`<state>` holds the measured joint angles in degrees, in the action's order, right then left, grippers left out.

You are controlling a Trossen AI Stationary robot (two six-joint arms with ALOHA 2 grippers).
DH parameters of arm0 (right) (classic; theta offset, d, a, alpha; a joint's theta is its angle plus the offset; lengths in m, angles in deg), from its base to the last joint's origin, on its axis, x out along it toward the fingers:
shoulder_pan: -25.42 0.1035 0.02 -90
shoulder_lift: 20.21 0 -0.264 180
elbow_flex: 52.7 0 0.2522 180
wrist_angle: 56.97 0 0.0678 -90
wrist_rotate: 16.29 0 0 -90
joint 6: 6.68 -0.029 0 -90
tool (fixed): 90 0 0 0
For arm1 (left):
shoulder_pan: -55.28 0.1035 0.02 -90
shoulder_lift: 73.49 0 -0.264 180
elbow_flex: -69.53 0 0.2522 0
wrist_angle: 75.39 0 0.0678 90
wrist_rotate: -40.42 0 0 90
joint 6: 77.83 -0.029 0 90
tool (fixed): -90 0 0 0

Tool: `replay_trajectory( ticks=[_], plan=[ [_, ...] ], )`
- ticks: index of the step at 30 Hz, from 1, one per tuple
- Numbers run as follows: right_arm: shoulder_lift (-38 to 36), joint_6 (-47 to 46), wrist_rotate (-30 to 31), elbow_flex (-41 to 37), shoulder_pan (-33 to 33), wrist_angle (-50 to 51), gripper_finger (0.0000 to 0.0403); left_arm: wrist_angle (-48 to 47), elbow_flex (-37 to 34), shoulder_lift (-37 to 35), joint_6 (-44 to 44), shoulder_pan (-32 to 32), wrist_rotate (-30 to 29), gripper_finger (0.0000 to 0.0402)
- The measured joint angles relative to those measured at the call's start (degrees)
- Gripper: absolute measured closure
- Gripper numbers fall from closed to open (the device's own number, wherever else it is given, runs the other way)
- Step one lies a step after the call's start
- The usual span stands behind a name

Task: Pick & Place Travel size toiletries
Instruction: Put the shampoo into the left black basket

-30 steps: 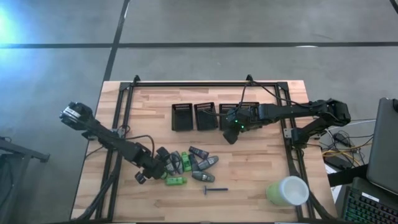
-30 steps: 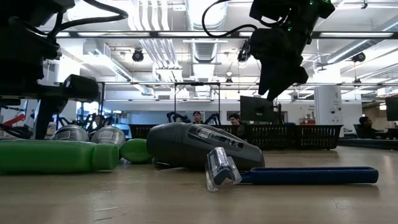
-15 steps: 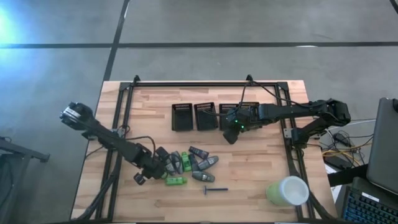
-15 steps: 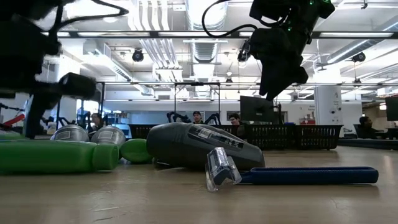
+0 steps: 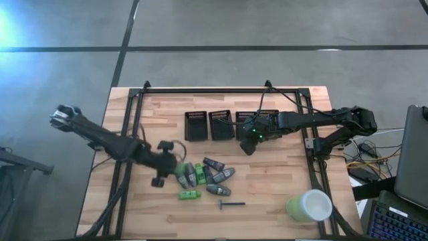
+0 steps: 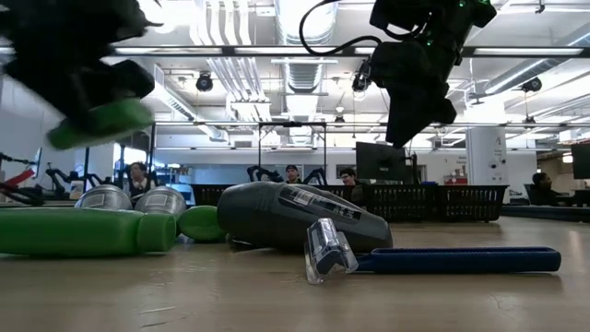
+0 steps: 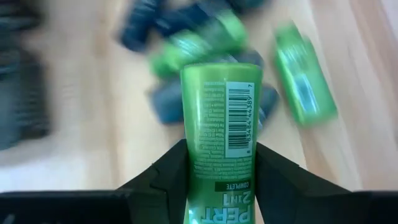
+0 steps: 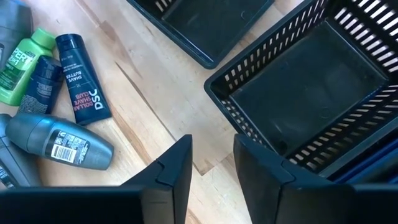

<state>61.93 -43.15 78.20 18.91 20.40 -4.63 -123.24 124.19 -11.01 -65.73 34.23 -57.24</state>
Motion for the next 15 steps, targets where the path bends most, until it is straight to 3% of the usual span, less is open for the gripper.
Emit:
replay_trajectory(
  ticks=[7,11,15],
  plan=[
    [0.00,2.42,-0.30,0.01,0.08,-2.09,0.0315,6.82,0.00,-5.78,1.35,12.62,2.00,0.0252],
    [0.00,5.93,-1.15,0.00,0.51,-6.59,0.0329,9.86,0.00,-5.63,-1.39,18.99,6.30,0.0252],
    [0.00,9.85,-6.42,-0.01,0.57,-11.27,0.0343,10.13,0.00,-3.14,-4.20,24.80,8.64,0.0252]
  ],
)
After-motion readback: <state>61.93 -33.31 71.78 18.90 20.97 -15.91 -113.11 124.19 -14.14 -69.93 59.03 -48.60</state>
